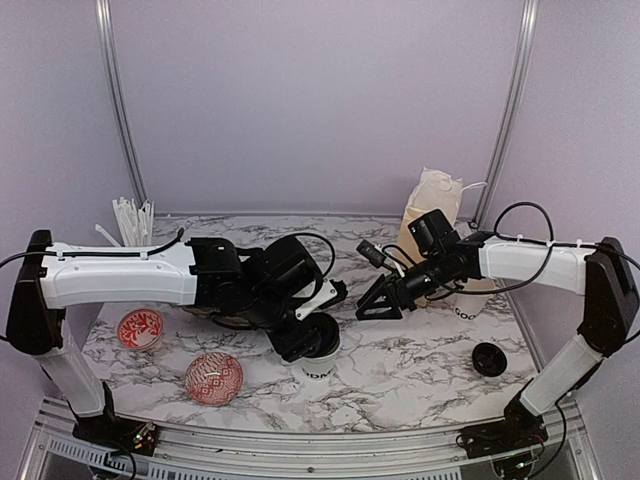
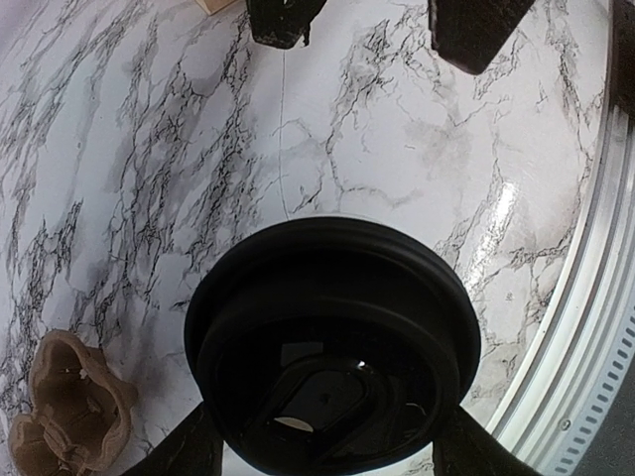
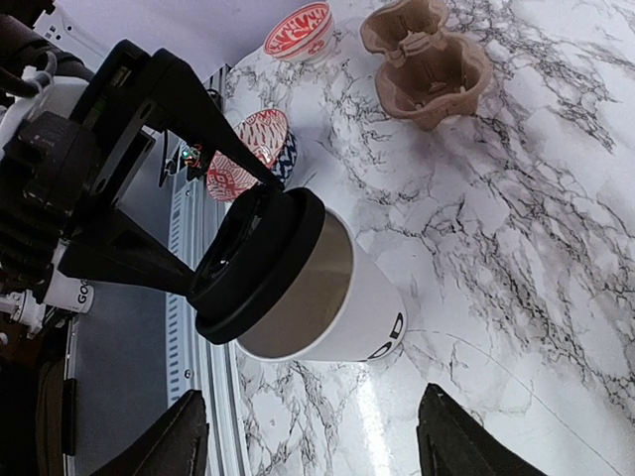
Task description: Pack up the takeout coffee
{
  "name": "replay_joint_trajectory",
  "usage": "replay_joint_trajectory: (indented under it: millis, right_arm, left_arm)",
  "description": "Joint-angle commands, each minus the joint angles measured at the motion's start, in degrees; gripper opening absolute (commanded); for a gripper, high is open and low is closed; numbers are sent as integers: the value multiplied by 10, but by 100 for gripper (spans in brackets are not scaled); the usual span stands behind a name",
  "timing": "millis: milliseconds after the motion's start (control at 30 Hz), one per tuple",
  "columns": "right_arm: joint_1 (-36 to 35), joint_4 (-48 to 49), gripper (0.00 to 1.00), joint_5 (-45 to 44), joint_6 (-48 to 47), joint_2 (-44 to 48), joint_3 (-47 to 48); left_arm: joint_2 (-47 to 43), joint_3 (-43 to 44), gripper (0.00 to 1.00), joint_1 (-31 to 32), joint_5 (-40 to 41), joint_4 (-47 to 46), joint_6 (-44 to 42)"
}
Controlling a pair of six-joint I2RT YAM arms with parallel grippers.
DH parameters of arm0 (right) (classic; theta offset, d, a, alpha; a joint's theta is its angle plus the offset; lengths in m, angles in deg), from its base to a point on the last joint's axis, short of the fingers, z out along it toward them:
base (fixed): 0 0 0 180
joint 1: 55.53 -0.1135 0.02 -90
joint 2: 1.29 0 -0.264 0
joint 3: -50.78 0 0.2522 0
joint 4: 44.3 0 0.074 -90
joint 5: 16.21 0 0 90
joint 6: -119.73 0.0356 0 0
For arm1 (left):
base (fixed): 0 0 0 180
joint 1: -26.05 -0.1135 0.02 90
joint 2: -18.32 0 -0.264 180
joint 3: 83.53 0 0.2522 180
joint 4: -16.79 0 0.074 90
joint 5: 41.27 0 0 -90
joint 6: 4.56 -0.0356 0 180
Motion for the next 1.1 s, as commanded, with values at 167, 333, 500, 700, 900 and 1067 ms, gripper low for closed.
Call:
replay_joint_trajectory:
  millis: [167,333,500,700,900,1067]
  right_arm:
    - [-8,0,73,22,15,-20,-6]
    - [-15,4,73,34,22,-30,-6]
    - [-23,8,73,41,26,-40,-5]
    - [-24,2,72,36,24,-45,0]
    - [-24,1,71,21,27,-45,0]
    - [-23,0,67,6,38,-45,4]
  left_arm:
    - [19,23,70,0,-11,8,-6]
    - [31,27,72,-1,-7,7,-5]
    - [35,33,79,0,-6,-1,0]
    - [27,36,85,1,-5,-12,5]
    - [-4,33,89,0,5,-14,15]
    - [-74,9,92,-2,45,-16,71]
